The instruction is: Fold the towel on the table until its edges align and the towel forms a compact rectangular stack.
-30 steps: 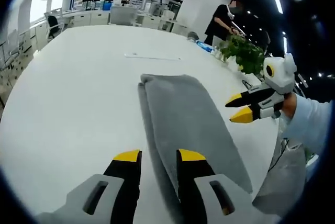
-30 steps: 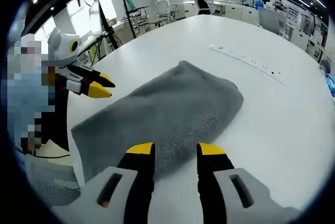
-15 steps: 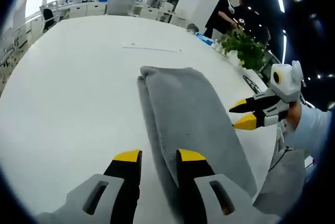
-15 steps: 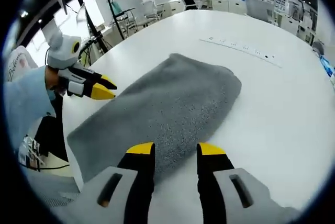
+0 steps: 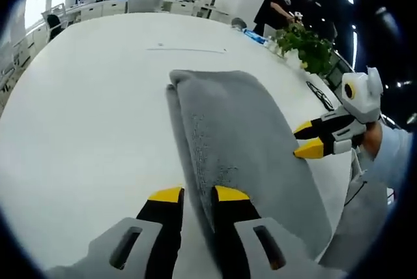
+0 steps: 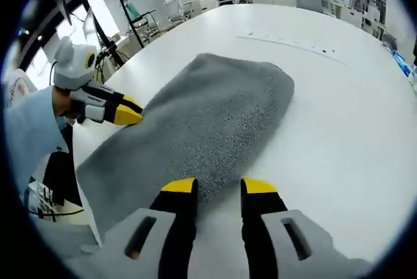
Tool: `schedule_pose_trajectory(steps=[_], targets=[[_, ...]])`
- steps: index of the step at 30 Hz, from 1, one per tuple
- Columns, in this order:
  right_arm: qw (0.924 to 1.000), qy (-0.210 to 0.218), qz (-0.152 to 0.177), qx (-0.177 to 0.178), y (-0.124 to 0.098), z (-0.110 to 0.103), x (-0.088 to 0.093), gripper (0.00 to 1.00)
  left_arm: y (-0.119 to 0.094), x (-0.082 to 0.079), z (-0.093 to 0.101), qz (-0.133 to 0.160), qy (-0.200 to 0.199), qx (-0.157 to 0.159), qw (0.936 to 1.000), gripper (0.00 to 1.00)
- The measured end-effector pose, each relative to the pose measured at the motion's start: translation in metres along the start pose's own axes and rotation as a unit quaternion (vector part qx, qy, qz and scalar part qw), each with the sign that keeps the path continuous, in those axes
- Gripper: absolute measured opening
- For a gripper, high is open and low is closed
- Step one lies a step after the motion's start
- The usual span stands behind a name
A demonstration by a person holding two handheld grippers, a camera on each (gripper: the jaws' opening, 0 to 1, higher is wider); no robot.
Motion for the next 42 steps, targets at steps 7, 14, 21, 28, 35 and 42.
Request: schedule_pose_trajectory(steps=[7, 14, 21, 28, 35, 42], targets=[[0.9999, 0.009, -0.006, -0.006, 0.005, -0.001, 0.001, 0.17, 0.003, 0.001, 0.003, -0.004, -0.008, 0.005, 1.0, 0.05], [0.9999, 0.005, -0.011, -0.01, 0.006, -0.001, -0.001, 0.07, 0.004, 0.002, 0.003, 0.002, -0.013, -0.003, 0.9999, 0.03], [0.9997, 0.015, -0.018, -0.002, 0.0, 0.018, 0.002, 0.04, 0.011, 0.005, 0.024, 0.006, -0.03, 0.006, 0.9995, 0.02], [0.9994, 0.013, -0.026, 0.02, -0.014, 0.045, 0.01, 0.03, 0.034, -0.003, 0.039, 0.01, -0.04, 0.028, 0.9988, 0.02], [0.9988, 0.016, -0.028, 0.035, -0.026, 0.066, 0.017, 0.04, 0.047, -0.007, 0.059, 0.013, -0.036, 0.041, 0.9984, 0.02], [0.9987, 0.015, -0.028, 0.041, -0.029, 0.072, 0.018, 0.04, 0.049, -0.01, 0.067, 0.013, -0.029, 0.042, 0.9986, 0.02]])
Point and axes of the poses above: the point that each gripper's makers call its tool centre point, and the gripper's own axes: y roughly forward along the fingers, z roughly to its right, x roughly out of its underside, the point moved 9 cm from there along -y, roughly backward along the fingers, and after that the axes turned 7 degrees about -y, right-handed, at the moved point
